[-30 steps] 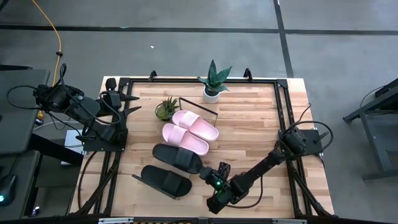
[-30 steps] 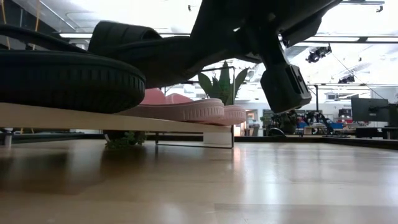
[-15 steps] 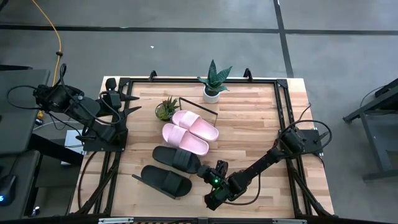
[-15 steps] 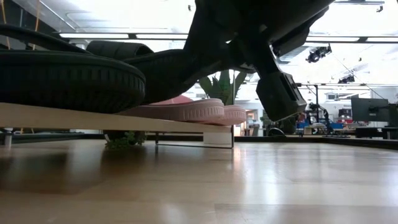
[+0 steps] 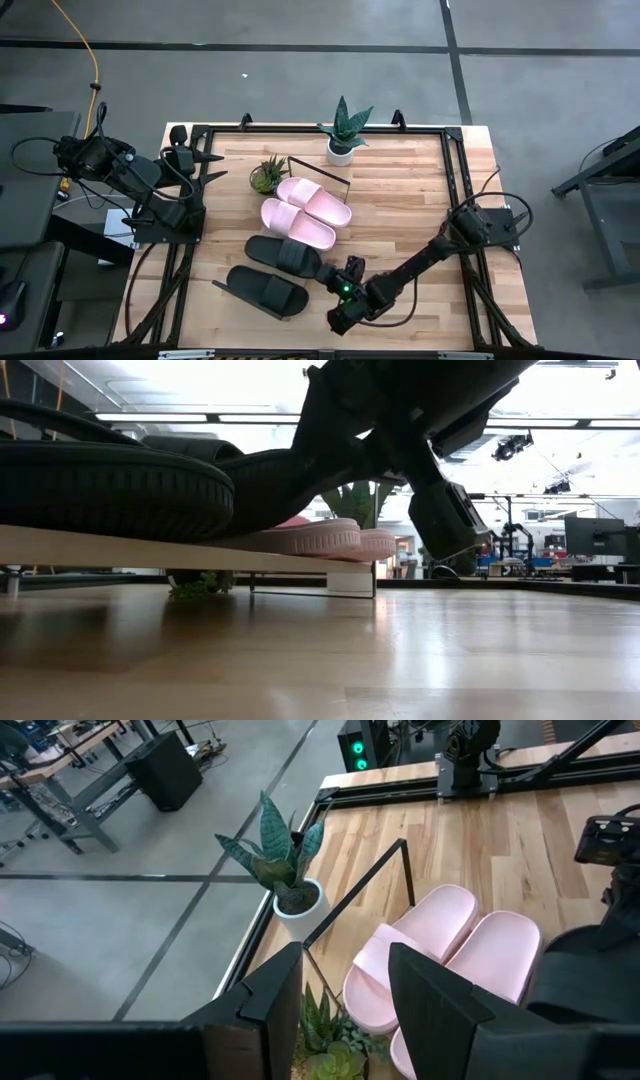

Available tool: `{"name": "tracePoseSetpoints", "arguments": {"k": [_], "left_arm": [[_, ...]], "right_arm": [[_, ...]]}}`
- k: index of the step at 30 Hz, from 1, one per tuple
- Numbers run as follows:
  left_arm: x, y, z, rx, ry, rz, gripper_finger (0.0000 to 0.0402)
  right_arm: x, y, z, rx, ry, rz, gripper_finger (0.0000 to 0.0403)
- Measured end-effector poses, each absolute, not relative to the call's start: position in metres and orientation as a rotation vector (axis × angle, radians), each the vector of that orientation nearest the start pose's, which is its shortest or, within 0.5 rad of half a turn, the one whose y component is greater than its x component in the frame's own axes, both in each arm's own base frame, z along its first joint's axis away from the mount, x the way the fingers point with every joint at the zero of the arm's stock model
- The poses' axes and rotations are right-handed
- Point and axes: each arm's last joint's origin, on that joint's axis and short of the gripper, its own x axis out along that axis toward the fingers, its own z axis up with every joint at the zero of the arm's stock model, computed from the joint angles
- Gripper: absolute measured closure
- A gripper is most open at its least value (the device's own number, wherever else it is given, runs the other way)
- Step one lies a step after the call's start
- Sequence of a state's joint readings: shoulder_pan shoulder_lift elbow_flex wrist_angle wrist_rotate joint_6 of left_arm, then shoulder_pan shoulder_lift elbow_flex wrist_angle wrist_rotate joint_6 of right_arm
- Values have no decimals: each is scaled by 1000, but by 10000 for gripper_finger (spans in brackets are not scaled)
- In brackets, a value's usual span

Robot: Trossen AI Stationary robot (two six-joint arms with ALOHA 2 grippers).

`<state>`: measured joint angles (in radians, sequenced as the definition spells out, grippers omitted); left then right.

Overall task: Pick and place slides into the shelf
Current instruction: Put the black slide on the shelf

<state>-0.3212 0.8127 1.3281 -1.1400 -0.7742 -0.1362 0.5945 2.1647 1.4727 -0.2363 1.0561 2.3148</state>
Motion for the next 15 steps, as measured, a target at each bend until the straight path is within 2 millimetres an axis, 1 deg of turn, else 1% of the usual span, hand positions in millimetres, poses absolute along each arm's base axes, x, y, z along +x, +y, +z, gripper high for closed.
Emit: {"name": "tracePoseSetpoints", "arguments": {"k": [10,13,15], "left_arm": [[95,-10,416,197,505,472,263],[95,-10,416,197,505,472,263],[95,-10,416,197,505,472,263]], "right_arm": [[382,229,147,1530,-123,-811,374],[383,229,146,1543,-98,-809,360],[383,229,146,1557,-91,-809,344]]}}
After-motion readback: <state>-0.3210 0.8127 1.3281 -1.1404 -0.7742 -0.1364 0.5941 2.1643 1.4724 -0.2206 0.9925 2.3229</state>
